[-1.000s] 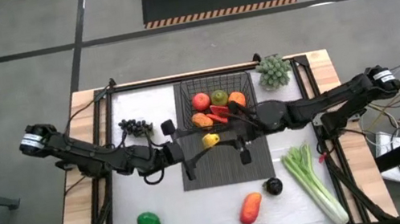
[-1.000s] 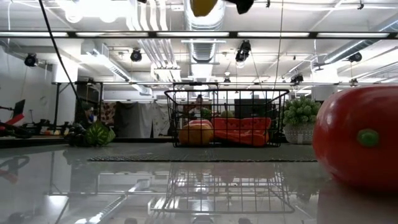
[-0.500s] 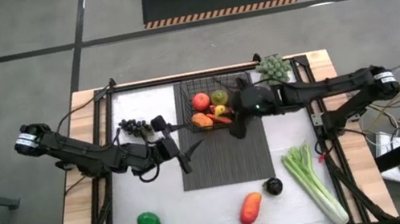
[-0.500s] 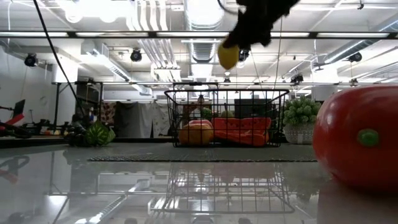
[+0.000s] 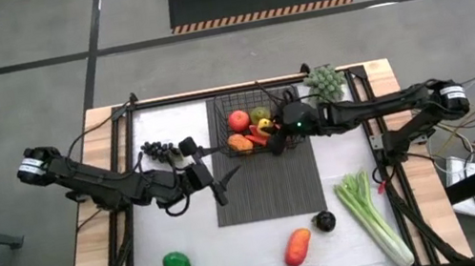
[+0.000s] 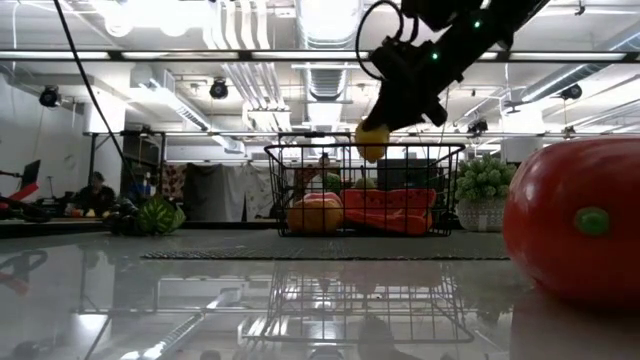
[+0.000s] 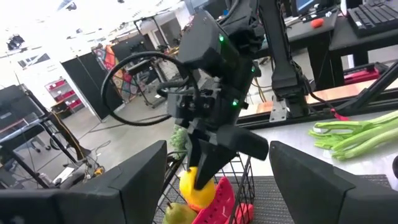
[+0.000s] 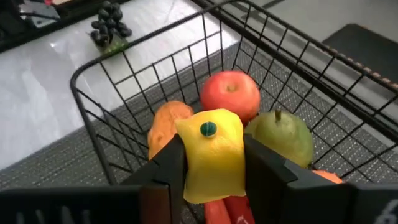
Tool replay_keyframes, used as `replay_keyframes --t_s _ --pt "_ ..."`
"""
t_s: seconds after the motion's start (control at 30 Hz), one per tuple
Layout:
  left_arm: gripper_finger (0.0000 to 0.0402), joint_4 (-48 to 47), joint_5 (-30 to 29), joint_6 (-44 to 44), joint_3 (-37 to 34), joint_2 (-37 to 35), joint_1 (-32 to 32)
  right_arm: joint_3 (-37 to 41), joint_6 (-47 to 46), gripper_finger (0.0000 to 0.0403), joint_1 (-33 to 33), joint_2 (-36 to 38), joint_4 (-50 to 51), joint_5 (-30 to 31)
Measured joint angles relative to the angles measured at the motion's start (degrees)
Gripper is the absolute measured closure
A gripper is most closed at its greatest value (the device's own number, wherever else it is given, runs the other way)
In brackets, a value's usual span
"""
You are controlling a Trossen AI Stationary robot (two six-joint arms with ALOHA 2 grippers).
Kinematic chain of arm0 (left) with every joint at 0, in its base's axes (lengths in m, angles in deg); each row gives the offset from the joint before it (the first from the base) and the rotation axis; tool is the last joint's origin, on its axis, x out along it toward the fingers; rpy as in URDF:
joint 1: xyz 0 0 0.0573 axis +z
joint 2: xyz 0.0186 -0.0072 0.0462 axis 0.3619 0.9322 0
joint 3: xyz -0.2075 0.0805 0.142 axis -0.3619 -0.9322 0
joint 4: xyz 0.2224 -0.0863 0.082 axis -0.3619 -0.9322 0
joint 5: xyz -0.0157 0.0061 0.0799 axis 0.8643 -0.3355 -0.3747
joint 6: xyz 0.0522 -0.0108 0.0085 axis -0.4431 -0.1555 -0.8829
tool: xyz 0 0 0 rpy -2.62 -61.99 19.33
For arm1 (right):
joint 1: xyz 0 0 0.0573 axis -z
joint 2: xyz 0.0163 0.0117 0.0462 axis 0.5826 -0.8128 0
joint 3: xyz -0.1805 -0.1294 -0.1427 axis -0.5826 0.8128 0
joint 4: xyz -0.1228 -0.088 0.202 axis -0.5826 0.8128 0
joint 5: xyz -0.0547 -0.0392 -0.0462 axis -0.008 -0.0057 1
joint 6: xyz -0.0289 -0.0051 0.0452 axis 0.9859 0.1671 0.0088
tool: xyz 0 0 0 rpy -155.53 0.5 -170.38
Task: Build produce basket
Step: Put the lemon into the wire basket, then put the plum into the wire basket
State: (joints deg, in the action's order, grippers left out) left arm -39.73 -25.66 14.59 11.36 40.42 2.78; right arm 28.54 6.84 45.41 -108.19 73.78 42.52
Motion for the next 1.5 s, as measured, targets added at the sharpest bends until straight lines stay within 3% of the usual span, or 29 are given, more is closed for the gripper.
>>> replay_keyframes --t_s 0.4,0.6,0.8,1.07,1.23,1.5 --pt "0.0136 0.0 0.0 0.2 0.0 0.0 0.0 -1.7 -1.6 0.0184 0.0 -5.8 1.0 -0.2" --pt "0.0136 0.0 0.0 1.2 0.0 0.0 0.0 -3.7 -0.7 0.0152 0.0 -5.4 3.7 -0.5" --pt "0.0136 -0.1 0.0 1.9 0.0 0.0 0.0 -7.6 -0.1 0.0143 -0.1 -3.1 10.5 -1.2" --pt "0.0136 -0.1 0.0 3.2 -0.3 1.0 0.0 -14.0 -0.1 0.0151 -1.9 0.5 21.8 -11.3" --pt "0.0136 -0.1 0.1 3.2 -0.3 1.3 0.0 -17.7 -2.4 0.0159 -6.3 1.8 29.8 -15.3" --pt "0.0136 0.0 0.1 3.2 -0.3 1.3 0.0 -22.3 -9.1 0.0161 -16.8 1.9 41.9 -16.5"
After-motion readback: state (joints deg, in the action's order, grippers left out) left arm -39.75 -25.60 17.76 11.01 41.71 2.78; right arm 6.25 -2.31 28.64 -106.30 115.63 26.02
